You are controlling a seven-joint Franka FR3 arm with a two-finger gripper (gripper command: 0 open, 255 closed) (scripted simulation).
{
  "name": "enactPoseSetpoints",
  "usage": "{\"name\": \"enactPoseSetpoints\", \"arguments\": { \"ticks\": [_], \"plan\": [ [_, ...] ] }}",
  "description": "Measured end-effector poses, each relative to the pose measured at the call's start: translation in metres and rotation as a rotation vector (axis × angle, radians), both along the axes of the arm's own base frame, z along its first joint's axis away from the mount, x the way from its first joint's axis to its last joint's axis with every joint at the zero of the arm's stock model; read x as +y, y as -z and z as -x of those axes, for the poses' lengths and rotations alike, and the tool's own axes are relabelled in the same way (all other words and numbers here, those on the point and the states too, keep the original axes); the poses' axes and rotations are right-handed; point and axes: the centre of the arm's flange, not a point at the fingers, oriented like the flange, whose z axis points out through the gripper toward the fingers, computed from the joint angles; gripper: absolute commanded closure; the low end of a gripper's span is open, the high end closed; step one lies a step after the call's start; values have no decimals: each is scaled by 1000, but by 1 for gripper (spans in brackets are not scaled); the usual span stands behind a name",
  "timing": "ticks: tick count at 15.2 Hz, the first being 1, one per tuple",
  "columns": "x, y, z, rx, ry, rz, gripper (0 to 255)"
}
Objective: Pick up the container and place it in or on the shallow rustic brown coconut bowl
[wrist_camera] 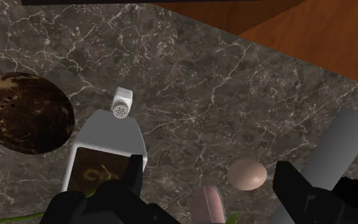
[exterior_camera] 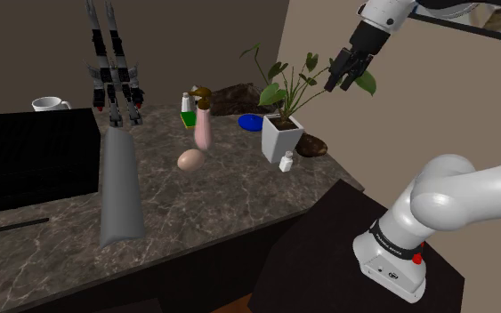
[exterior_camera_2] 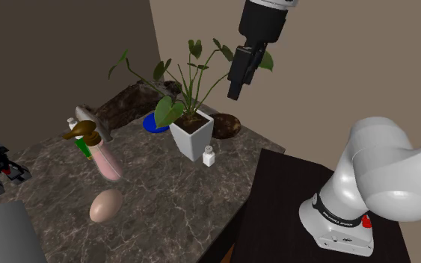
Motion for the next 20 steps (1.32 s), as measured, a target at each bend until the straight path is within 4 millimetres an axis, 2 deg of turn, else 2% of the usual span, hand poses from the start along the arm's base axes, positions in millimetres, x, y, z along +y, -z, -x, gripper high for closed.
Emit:
{"name": "enactPoseSetpoints", "arguments": {
  "ticks": [1,3,20],
  "plan": [
    [0,0,0,0,0,0,0],
    [-1,14,-7,8,1,6,0],
    [-41,213,-92,109,20,85,0]
  ]
}}
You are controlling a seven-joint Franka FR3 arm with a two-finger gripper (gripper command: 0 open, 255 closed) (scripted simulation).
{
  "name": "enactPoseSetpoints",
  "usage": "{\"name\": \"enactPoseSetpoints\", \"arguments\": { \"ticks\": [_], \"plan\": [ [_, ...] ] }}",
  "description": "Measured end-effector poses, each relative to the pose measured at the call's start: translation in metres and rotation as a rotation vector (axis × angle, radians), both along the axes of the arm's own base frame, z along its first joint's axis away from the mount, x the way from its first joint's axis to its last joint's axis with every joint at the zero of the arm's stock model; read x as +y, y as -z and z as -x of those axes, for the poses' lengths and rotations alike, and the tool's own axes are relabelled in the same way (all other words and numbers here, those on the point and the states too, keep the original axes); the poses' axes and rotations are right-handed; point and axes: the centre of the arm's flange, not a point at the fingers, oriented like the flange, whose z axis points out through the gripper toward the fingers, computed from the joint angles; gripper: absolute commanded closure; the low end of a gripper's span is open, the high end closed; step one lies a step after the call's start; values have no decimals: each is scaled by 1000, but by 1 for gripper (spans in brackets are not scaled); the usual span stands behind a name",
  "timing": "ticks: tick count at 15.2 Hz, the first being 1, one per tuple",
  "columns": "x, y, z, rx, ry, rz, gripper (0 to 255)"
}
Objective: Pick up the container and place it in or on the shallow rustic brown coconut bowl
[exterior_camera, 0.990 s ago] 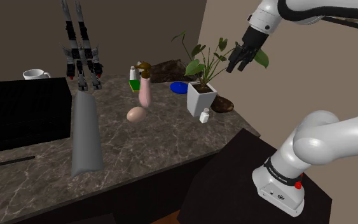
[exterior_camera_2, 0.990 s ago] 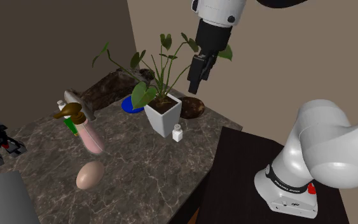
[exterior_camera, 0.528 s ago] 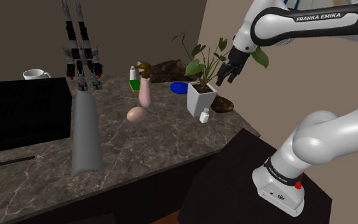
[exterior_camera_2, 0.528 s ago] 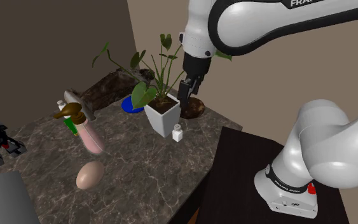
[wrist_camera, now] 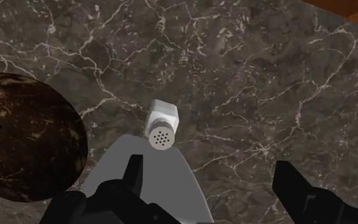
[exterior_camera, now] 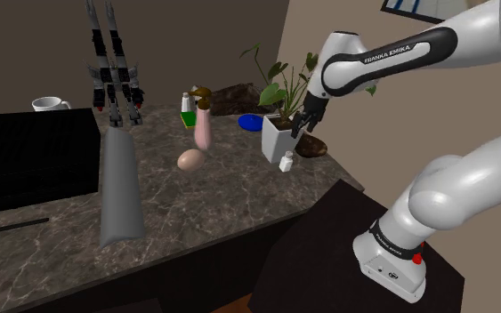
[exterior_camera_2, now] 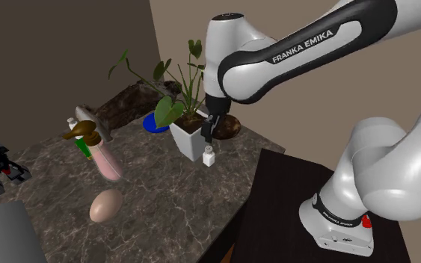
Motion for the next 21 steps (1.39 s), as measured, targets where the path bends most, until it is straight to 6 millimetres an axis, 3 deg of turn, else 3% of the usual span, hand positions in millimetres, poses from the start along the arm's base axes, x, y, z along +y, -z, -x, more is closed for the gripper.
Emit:
{"name": "enactPoseSetpoints", "arguments": {
  "ticks": [5,7,9,12,15,21],
  "plan": [
    [-14,63,-20,30,5,24,0],
    [-24,66,-44,-87,7,54,0],
    [-24,87,-40,-45,13,52,0],
    [-30,92,-53,-114,14,65,0],
    [-30,130,-36,24,9,43,0],
    [-26,141,-35,47,9,39,0]
  ]
}}
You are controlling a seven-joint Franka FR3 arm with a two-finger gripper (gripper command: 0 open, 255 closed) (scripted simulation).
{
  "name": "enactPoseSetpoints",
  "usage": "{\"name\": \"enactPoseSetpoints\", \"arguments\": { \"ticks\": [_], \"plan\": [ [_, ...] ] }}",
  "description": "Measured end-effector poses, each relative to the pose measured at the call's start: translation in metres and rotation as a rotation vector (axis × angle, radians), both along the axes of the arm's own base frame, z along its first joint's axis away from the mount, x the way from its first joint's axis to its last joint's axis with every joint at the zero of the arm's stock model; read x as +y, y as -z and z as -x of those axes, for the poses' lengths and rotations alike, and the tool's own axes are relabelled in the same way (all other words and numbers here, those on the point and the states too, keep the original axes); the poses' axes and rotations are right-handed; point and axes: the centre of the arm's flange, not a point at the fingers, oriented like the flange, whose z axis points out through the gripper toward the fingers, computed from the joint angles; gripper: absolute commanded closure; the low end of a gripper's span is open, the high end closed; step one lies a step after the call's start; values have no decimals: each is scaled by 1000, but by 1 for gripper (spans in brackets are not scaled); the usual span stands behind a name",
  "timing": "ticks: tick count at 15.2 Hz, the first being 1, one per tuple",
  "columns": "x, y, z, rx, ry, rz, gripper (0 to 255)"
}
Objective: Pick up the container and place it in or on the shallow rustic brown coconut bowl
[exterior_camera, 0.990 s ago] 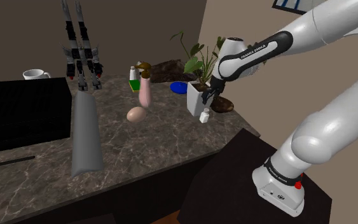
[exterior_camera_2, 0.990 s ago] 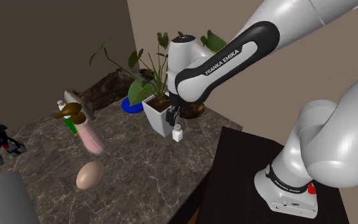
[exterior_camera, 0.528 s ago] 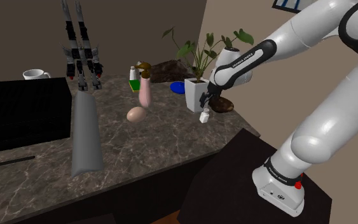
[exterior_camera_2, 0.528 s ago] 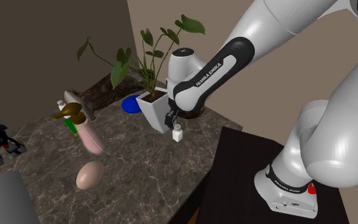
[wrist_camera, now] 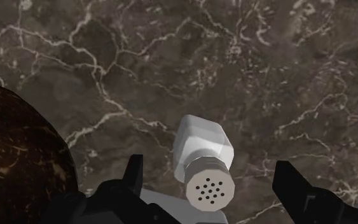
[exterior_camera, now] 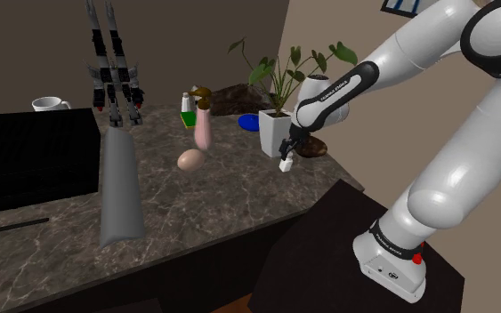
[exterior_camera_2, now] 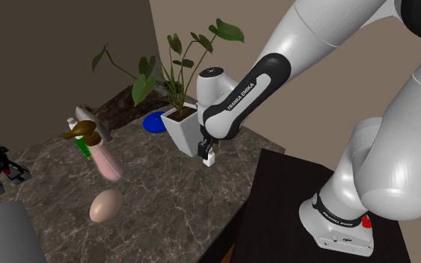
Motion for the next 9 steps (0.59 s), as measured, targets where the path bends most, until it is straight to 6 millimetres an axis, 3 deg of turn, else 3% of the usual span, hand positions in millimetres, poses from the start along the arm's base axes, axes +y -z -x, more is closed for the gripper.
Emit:
{"name": "enactPoseSetpoints", "arguments": {
  "ticks": [1,2,9],
  "plan": [
    [0,0,0,0,0,0,0],
    [0,0,0,0,0,0,255],
    [0,0,0,0,0,0,255]
  ]
}}
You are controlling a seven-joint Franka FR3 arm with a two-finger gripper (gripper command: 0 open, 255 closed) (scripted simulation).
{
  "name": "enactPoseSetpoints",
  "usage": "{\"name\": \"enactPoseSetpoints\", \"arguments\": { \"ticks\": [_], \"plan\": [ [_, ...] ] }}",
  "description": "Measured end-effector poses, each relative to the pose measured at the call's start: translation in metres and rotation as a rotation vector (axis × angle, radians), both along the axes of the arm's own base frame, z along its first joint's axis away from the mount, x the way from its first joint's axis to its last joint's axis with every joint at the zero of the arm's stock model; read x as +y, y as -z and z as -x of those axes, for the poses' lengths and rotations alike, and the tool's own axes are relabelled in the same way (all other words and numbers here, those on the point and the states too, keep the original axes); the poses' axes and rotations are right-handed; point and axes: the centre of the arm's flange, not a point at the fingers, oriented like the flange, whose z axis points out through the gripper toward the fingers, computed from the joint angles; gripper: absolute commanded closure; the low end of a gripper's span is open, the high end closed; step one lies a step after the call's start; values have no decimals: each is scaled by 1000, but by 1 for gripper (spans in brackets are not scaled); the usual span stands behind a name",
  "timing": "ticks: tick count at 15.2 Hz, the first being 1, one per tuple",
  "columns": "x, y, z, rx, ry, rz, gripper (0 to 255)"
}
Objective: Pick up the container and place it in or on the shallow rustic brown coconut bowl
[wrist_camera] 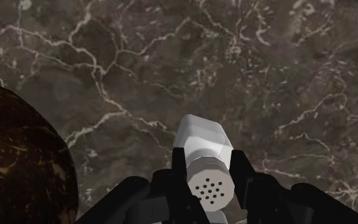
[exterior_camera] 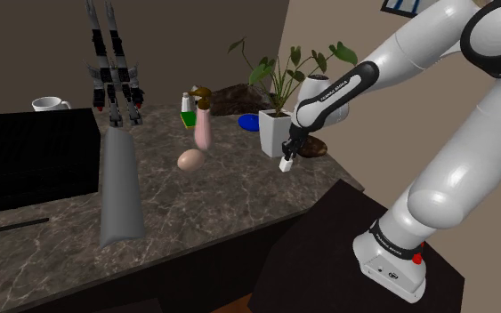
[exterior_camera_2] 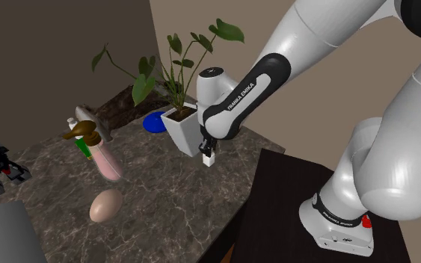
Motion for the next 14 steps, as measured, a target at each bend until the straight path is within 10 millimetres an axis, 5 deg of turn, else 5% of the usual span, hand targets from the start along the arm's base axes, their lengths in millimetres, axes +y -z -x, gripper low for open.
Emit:
{"name": "enactPoseSetpoints", "arguments": {
  "ticks": [5,14],
  "plan": [
    [0,-5,1,1,0,0,255],
    [1,-51,1,1,0,0,255]
  ]
}}
